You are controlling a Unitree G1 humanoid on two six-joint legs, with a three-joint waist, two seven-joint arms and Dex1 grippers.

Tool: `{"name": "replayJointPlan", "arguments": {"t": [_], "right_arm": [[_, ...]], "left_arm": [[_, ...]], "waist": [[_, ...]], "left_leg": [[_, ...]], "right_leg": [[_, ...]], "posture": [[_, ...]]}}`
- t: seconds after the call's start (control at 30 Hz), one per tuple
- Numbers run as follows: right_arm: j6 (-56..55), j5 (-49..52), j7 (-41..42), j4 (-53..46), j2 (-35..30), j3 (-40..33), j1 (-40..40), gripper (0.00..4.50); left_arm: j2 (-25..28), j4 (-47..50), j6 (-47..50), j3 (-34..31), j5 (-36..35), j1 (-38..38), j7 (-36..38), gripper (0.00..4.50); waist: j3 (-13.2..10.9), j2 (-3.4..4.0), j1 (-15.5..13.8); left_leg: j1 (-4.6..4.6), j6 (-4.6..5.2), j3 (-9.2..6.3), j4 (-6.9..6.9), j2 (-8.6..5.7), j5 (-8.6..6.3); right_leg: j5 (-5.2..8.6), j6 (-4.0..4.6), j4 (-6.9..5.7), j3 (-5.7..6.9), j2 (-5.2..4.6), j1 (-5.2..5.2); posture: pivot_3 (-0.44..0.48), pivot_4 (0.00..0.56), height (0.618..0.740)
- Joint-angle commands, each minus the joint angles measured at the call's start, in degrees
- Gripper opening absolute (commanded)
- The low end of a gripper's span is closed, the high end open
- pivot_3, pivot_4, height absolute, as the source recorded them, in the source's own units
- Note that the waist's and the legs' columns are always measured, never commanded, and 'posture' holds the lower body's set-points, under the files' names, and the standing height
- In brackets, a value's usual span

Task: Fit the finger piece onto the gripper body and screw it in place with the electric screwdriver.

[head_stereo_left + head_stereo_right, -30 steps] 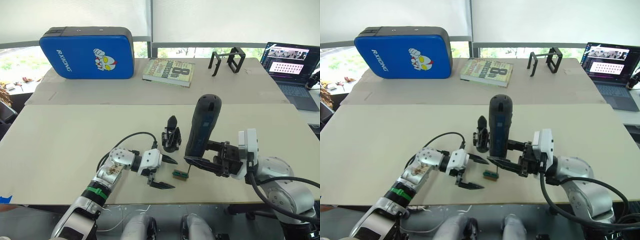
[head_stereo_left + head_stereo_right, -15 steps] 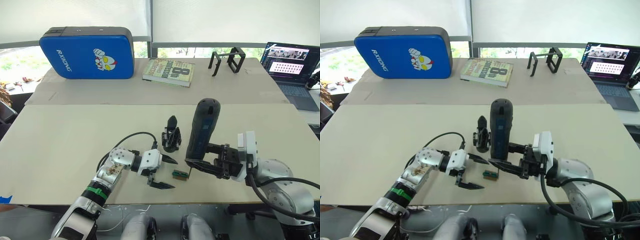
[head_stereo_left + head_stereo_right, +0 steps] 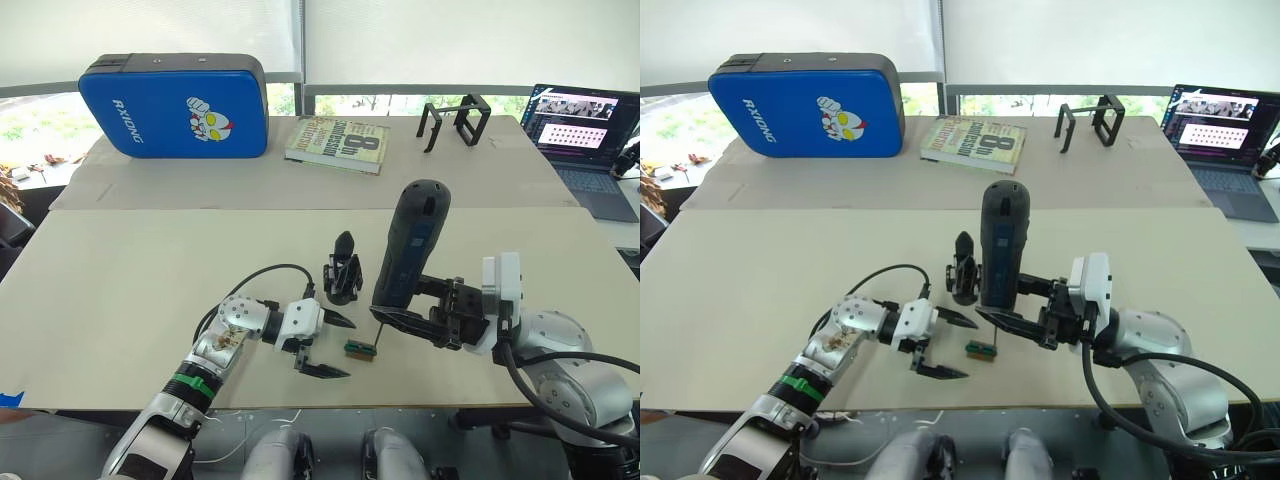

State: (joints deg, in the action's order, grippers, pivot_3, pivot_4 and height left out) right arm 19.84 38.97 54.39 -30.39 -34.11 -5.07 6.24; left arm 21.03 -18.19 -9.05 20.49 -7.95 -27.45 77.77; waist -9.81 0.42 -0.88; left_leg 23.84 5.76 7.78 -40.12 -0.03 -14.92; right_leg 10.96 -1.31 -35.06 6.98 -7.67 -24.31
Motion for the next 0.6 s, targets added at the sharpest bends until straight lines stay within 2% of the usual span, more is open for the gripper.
{"name": "replayJointPlan", "arguments": {"t": [0.03, 0.6], "right_arm": [[-1.1, 0.9, -0.6, -2.1, 0.0, -0.8, 1.7, 1.94], [0.0, 1.2, -0.7, -2.2, -0.4, -0.2, 1.3, 1.94]], "left_arm": [[-0.2, 0.8, -0.1, 0.4, -0.4, -0.5, 0.5, 4.5], [0.0, 1.2, 0.1, 0.4, 0.0, -0.7, 0.1, 4.5]], "waist": [[0.0, 0.0, 0.0], [0.0, 0.0, 0.0]], "left_leg": [[0.0, 0.0, 0.0, 0.0, 0.0, 0.0], [0.0, 0.0, 0.0, 0.0, 0.0, 0.0]], "right_leg": [[0.0, 0.0, 0.0, 0.0, 0.0, 0.0], [0.0, 0.0, 0.0, 0.0, 0.0, 0.0]], "posture": [[0.0, 0.15, 0.74], [0.0, 0.15, 0.74]]}}
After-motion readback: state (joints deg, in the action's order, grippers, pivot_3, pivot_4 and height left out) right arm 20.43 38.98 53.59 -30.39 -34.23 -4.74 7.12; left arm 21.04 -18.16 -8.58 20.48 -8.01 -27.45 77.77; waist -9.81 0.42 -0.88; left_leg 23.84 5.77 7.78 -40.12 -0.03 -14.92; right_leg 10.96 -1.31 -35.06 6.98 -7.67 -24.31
